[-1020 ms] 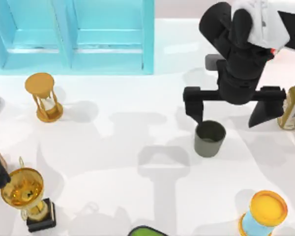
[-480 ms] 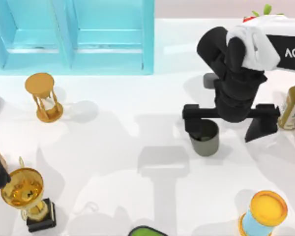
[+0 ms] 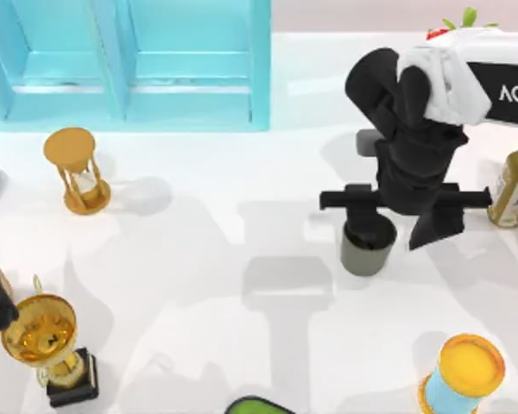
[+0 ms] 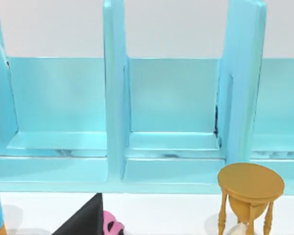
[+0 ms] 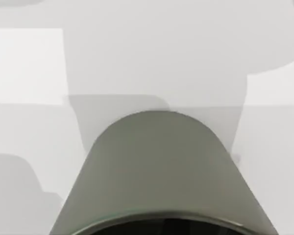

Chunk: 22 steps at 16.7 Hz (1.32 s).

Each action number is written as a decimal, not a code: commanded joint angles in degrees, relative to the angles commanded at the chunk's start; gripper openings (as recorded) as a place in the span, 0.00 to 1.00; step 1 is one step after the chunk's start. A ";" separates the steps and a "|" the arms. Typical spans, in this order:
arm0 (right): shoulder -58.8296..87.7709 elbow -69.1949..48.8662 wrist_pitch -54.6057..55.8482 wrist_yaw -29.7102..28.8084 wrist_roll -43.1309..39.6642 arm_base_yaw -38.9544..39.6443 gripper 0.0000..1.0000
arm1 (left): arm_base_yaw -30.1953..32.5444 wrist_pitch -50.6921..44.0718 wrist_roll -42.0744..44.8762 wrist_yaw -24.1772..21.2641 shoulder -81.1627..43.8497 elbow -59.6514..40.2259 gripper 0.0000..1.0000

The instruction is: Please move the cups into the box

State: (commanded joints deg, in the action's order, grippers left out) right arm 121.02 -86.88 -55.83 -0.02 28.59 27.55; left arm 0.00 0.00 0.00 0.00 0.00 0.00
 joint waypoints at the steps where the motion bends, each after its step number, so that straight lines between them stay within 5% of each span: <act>1: 0.00 0.00 0.00 0.00 0.00 0.00 0.25 | 0.00 0.00 0.00 0.00 0.00 0.00 1.00; 5: 0.00 0.00 0.00 0.00 0.00 0.00 0.00 | 0.00 0.00 0.00 0.00 0.00 0.00 1.00; 15: -0.83 -0.40 -0.97 -0.05 -0.84 -1.05 0.00 | 0.00 0.00 0.00 0.00 0.00 0.00 1.00; 22: -11.48 -4.48 -16.39 0.13 -13.13 -13.10 0.00 | 0.00 0.00 0.00 0.00 0.00 0.00 1.00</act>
State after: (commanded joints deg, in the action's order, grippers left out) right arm 109.54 -91.36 -72.22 0.12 15.46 14.44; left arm 0.00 0.00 0.00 0.00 0.00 0.00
